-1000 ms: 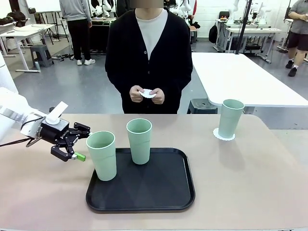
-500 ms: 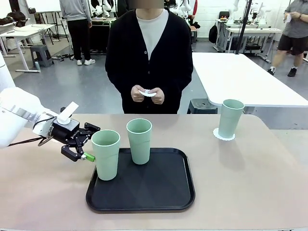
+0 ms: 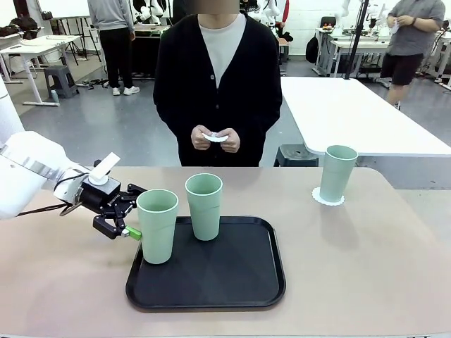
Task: Place coasters on the table and set cups on them.
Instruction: Take one Reusable plastic cup from the Flat Tray and place it on a coaster set by the human.
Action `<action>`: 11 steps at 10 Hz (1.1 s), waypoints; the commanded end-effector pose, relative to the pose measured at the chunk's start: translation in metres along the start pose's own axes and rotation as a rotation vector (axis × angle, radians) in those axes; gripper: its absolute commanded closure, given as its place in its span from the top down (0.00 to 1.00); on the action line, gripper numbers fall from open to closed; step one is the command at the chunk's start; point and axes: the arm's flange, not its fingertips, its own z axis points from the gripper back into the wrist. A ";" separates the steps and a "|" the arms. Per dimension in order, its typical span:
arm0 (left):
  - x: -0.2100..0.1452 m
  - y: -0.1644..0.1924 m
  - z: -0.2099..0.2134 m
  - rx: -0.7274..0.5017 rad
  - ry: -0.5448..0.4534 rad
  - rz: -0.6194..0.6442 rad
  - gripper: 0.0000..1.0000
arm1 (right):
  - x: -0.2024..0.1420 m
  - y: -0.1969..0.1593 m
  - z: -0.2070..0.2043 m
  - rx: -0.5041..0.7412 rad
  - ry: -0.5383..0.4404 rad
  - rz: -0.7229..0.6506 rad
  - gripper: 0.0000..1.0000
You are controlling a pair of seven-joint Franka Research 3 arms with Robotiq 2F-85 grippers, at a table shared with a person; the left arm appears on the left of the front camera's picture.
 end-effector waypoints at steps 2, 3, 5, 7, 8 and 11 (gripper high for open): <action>0.000 0.004 0.001 -0.037 0.029 0.044 1.00 | 0.002 0.002 -0.001 0.007 -0.011 -0.003 1.00; 0.000 0.002 0.000 -0.046 0.027 0.052 1.00 | 0.002 0.002 -0.001 0.007 -0.011 -0.003 1.00; -0.001 0.000 -0.007 -0.080 0.022 0.052 1.00 | 0.002 0.002 -0.001 0.007 -0.011 -0.003 1.00; -0.002 -0.001 -0.012 -0.096 0.015 0.051 1.00 | 0.002 0.002 -0.001 0.007 -0.011 -0.003 1.00; -0.002 0.000 -0.014 -0.103 0.012 0.045 1.00 | 0.002 0.002 -0.001 0.007 -0.011 -0.003 1.00; 0.001 0.006 -0.027 -0.133 0.011 0.047 1.00 | 0.002 0.002 -0.001 0.007 -0.011 -0.003 1.00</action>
